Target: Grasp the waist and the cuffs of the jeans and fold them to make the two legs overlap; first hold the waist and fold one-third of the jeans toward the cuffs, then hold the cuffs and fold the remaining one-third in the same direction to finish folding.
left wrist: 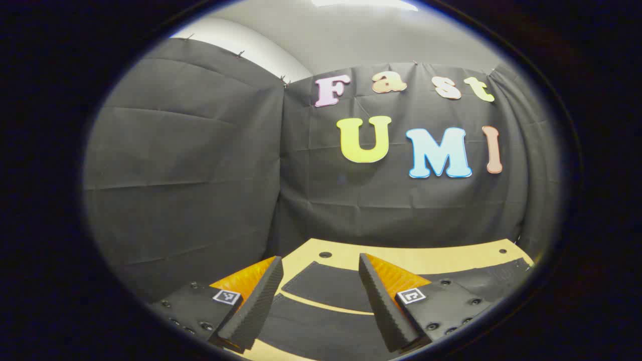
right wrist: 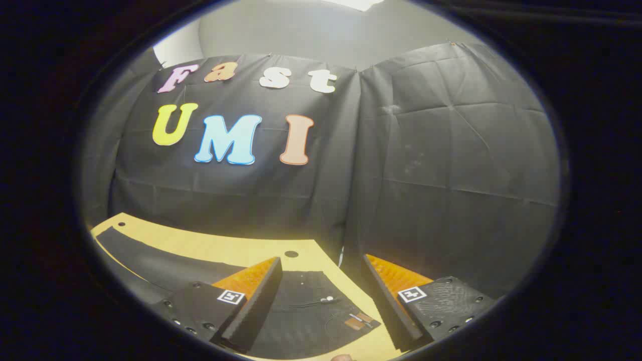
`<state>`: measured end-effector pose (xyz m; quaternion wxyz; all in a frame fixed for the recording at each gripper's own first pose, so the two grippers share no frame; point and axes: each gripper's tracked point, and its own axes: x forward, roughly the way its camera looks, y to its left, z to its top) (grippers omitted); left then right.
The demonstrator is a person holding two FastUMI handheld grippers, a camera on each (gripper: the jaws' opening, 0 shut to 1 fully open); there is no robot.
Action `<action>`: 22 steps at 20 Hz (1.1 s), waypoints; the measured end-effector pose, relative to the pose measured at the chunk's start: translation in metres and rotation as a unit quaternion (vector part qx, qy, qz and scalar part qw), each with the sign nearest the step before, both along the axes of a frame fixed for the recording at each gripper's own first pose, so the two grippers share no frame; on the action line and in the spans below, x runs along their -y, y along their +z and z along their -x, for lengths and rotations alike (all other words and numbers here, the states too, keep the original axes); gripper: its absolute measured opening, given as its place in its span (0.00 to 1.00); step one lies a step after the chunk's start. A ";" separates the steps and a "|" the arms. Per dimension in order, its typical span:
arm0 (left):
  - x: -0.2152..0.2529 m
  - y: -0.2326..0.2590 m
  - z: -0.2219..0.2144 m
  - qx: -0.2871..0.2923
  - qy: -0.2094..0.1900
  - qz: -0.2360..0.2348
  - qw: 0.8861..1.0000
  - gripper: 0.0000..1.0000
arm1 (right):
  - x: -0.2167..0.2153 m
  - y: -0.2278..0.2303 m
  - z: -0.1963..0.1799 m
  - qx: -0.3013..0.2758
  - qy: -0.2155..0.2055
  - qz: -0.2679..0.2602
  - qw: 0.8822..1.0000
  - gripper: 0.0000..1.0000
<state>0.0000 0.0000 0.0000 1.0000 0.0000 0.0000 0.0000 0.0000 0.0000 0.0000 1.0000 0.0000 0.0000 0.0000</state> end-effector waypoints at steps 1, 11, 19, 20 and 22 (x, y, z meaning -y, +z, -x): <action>0.000 -0.001 0.000 -0.002 -0.001 0.001 1.000 1.00 | -0.001 0.000 0.000 0.001 0.002 0.003 1.000 0.94; 0.006 -0.001 -0.002 -0.002 -0.006 0.002 1.000 0.97 | -0.005 -0.002 -0.002 -0.006 0.009 -0.003 1.000 0.94; 0.009 -0.002 -0.006 -0.006 -0.006 0.007 1.000 0.97 | -0.003 -0.004 -0.004 -0.009 0.007 -0.006 1.000 0.94; 0.009 -0.003 -0.006 -0.006 -0.005 0.007 1.000 1.00 | -0.003 -0.003 -0.004 -0.009 0.006 -0.006 1.000 0.94; 0.009 -0.005 -0.006 -0.007 -0.003 0.008 1.000 1.00 | -0.002 -0.004 -0.005 -0.011 0.005 -0.007 1.000 0.94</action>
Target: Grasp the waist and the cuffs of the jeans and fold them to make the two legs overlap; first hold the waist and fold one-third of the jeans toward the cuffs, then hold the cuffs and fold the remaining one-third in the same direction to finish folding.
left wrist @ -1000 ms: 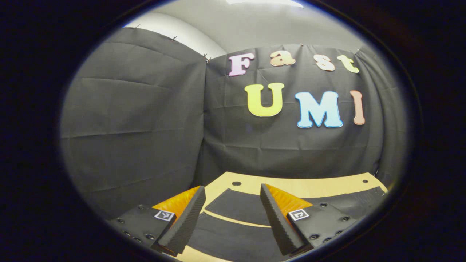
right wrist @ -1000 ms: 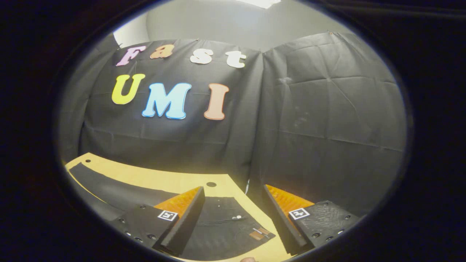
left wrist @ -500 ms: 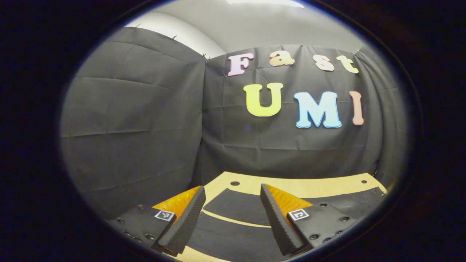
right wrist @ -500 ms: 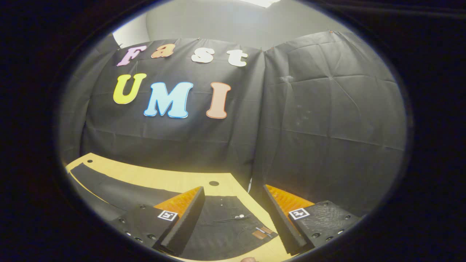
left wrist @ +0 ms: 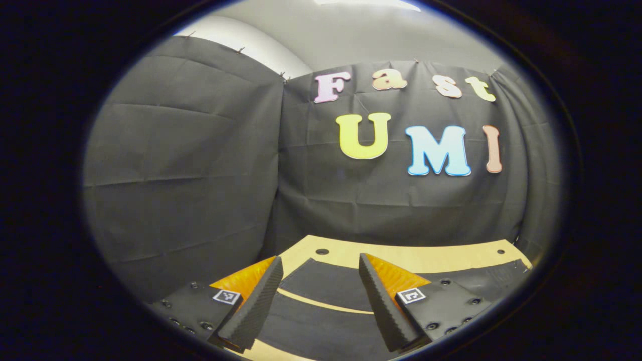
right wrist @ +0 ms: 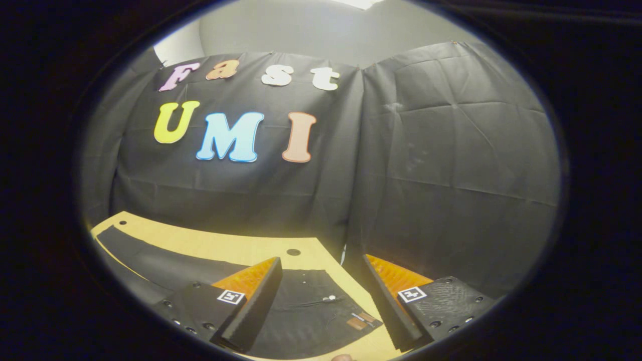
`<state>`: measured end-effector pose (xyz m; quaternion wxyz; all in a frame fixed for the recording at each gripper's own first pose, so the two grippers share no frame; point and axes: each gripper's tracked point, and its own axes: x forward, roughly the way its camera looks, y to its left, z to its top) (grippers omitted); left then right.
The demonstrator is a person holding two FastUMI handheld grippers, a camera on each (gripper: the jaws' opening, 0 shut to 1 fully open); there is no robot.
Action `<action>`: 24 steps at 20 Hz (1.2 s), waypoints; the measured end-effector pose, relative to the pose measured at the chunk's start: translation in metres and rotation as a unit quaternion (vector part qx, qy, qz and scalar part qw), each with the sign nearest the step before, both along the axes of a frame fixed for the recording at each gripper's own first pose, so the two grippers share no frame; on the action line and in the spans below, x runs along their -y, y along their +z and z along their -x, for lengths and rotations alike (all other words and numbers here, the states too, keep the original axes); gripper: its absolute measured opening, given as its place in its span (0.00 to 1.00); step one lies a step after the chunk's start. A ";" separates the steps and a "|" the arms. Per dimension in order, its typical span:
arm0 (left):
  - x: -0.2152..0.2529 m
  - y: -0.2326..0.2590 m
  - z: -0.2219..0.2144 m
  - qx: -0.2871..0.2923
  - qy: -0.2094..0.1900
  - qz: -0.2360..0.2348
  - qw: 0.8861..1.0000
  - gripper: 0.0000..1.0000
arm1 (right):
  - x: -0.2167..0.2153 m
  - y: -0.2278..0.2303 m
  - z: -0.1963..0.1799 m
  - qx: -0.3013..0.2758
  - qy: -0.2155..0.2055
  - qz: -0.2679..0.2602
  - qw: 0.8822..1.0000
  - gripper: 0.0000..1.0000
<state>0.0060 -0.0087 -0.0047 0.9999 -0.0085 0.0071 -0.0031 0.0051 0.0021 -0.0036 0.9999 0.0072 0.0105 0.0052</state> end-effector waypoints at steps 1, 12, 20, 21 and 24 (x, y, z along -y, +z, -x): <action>-0.002 -0.002 0.000 -0.001 0.001 0.002 1.000 1.00 | 0.001 -0.002 -0.001 -0.001 -0.001 0.001 1.000 0.94; -0.031 -0.045 -0.010 -0.062 0.016 0.114 0.991 0.97 | 0.010 -0.031 -0.007 -0.056 -0.024 0.005 0.998 0.94; -0.100 -0.156 -0.019 -0.185 0.110 0.328 0.920 0.98 | 0.015 -0.074 -0.009 -0.143 -0.026 -0.052 0.988 0.94; -0.106 -0.169 -0.017 -0.201 0.122 0.344 0.909 0.98 | 0.016 -0.084 -0.010 -0.162 -0.031 -0.063 0.984 0.94; -0.123 -0.203 -0.014 -0.244 0.157 0.381 0.878 0.97 | 0.015 -0.115 -0.009 -0.223 -0.031 -0.106 0.969 0.94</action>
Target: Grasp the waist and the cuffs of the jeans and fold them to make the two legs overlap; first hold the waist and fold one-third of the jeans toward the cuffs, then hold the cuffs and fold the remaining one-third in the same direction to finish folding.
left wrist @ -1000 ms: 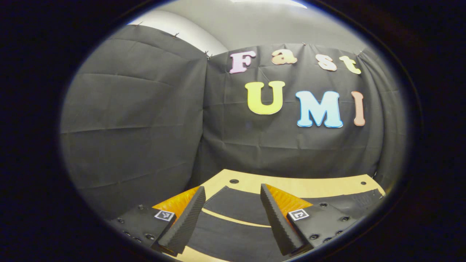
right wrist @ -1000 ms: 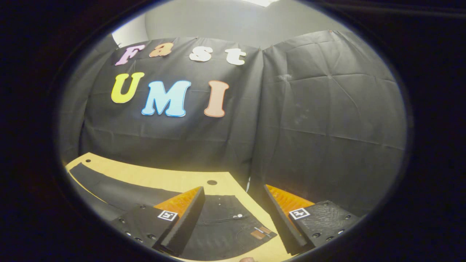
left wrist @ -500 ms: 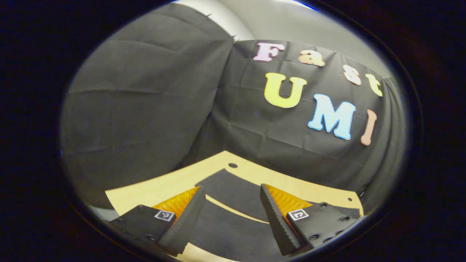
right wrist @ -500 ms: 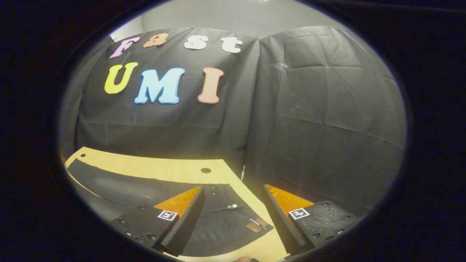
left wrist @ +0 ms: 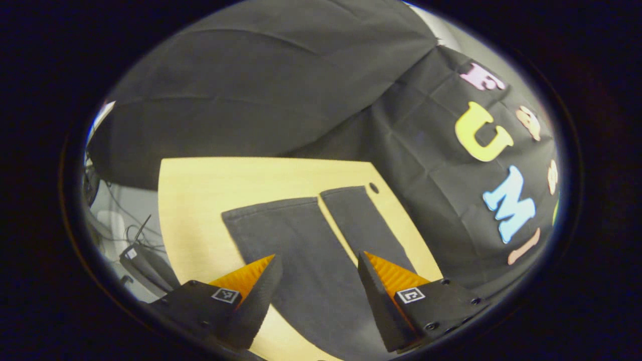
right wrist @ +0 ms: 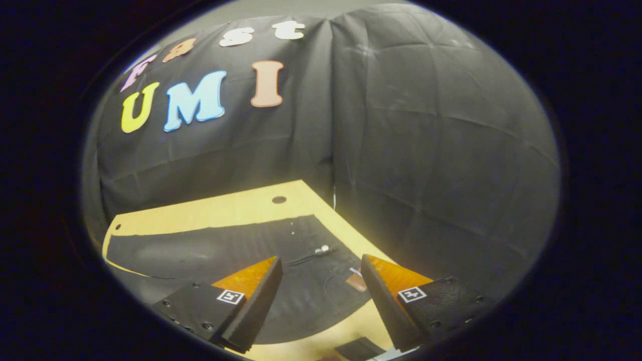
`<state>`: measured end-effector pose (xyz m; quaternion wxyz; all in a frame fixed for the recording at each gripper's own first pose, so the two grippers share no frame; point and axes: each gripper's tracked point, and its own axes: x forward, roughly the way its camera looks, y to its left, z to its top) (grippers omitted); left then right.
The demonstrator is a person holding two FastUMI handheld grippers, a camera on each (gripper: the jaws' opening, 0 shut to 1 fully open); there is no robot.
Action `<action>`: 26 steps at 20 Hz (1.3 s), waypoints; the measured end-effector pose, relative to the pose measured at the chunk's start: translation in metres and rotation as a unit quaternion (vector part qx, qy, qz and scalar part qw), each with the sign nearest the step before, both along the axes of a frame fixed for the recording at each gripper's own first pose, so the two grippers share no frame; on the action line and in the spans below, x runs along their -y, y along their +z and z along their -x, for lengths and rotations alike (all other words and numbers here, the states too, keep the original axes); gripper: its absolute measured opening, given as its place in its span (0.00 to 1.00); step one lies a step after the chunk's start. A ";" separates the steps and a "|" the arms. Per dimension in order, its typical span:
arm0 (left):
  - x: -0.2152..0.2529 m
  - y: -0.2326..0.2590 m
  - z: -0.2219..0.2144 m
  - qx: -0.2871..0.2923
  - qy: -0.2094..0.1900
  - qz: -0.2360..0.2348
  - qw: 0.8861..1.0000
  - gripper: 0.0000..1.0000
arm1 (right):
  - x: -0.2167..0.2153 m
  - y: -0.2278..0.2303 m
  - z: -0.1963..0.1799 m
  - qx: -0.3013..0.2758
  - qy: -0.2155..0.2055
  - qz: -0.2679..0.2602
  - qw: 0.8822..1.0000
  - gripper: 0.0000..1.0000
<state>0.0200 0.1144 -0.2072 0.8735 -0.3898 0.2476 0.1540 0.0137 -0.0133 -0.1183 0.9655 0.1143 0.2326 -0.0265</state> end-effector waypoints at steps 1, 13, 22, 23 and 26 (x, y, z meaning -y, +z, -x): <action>-0.007 -0.006 -0.002 -0.010 0.011 0.017 1.000 0.98 | 0.002 -0.011 0.003 -0.022 -0.002 -0.026 0.999 0.95; -0.029 -0.039 -0.011 -0.089 0.111 0.169 0.975 0.98 | -0.005 -0.073 0.032 -0.213 -0.080 -0.276 0.934 0.96; -0.025 -0.047 -0.046 -0.059 0.099 0.220 0.969 0.95 | 0.011 -0.086 0.041 -0.230 -0.128 -0.339 0.903 0.95; -0.024 -0.049 -0.052 -0.056 0.094 0.222 0.969 0.95 | 0.009 -0.089 0.044 -0.235 -0.130 -0.340 0.901 1.00; -0.018 -0.051 -0.055 -0.054 0.092 0.232 0.967 0.90 | 0.003 -0.097 0.044 -0.245 -0.136 -0.354 0.892 0.95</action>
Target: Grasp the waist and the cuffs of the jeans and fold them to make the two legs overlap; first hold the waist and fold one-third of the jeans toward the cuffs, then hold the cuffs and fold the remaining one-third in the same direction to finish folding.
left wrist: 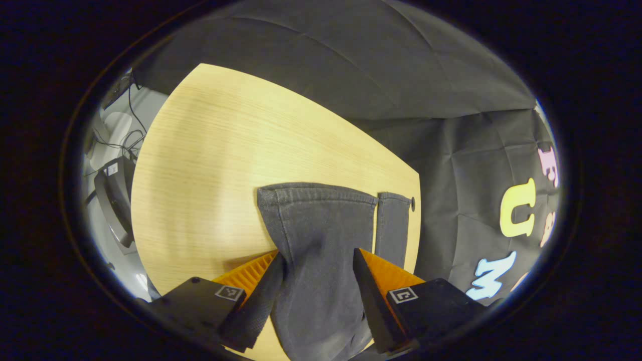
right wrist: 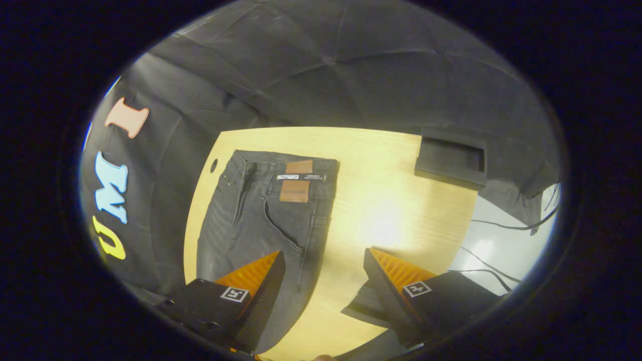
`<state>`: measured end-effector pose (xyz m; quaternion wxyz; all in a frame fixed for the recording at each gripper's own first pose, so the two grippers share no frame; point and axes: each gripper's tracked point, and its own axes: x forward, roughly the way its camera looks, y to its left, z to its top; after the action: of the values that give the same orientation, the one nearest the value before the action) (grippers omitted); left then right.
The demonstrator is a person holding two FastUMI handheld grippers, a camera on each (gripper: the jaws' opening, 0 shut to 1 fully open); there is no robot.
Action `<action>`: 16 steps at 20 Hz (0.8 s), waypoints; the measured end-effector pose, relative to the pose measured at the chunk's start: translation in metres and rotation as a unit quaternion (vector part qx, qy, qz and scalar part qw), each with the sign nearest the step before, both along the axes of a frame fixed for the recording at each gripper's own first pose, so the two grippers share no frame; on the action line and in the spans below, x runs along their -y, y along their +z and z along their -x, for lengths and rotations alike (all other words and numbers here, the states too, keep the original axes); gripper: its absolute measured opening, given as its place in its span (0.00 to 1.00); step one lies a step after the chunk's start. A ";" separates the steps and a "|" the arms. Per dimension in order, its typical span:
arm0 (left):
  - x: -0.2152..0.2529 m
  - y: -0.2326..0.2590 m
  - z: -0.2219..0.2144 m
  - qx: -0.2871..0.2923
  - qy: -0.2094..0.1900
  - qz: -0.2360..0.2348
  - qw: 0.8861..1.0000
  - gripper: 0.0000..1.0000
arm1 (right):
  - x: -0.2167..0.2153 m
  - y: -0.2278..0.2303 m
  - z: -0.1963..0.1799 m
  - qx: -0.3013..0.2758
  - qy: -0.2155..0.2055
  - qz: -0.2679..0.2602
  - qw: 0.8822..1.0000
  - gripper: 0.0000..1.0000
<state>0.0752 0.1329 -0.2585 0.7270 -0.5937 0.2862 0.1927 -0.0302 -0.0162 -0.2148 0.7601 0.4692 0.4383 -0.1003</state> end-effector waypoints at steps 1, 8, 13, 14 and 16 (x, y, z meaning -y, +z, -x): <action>0.000 -0.001 0.001 -0.002 0.001 0.003 1.000 0.87 | 0.002 0.001 -0.002 0.003 -0.008 -0.006 1.000 0.95; 0.003 -0.007 -0.004 -0.008 -0.006 0.005 1.000 0.79 | -0.023 0.010 -0.035 0.033 0.003 -0.111 0.993 0.93; 0.019 -0.019 -0.003 -0.025 -0.029 -0.004 0.999 0.50 | -0.038 -0.002 -0.049 0.035 0.004 -0.126 0.991 0.56; 0.020 -0.023 -0.004 -0.025 -0.030 -0.005 0.999 0.34 | -0.035 -0.004 -0.049 0.031 0.007 -0.116 0.993 0.47; 0.015 -0.023 0.002 -0.034 -0.032 -0.013 0.999 0.21 | -0.032 -0.009 -0.044 0.022 0.009 -0.111 0.994 0.22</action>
<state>0.0730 0.1177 -0.2814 0.7305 -0.5677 0.3271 0.1926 0.0138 0.0162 -0.2237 0.7133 0.5491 0.4342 -0.0342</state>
